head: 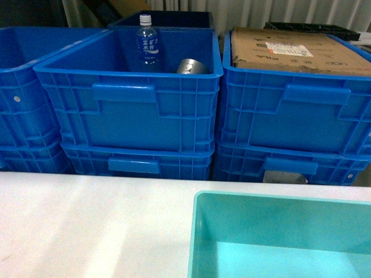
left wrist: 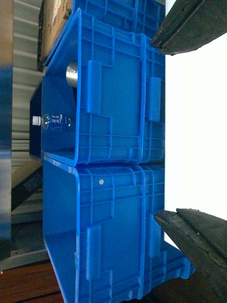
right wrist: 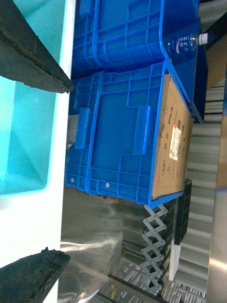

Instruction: Pick red block from blue box to shelf

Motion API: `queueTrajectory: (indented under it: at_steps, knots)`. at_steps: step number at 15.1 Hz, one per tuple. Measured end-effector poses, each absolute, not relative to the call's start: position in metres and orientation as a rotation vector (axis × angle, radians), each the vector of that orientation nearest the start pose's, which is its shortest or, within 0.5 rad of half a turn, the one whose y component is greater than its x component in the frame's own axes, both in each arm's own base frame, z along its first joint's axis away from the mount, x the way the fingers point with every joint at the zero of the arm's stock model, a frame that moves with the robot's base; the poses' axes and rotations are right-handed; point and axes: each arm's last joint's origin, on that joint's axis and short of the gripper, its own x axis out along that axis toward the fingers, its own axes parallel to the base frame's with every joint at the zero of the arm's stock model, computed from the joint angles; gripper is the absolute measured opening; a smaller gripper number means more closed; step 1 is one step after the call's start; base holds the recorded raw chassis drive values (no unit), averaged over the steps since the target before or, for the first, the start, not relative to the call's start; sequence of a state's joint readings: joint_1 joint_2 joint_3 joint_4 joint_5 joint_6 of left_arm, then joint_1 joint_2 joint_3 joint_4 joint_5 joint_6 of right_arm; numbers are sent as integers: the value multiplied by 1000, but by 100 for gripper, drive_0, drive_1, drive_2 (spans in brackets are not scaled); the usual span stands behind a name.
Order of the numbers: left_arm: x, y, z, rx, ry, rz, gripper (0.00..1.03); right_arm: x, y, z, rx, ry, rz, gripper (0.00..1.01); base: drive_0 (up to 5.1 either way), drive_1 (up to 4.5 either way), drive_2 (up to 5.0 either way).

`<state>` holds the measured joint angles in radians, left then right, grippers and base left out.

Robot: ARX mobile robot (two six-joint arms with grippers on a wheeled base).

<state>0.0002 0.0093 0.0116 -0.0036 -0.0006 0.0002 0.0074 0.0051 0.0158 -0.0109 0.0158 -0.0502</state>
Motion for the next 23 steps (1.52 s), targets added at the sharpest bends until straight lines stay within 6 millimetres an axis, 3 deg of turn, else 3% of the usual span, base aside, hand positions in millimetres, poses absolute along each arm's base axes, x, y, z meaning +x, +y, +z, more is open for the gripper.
queueTrajectory:
  at_steps: [23]
  knots:
    - [98,0,166,0,1,1,98,97,0,167,-50,0,-8,98,0,0,0]
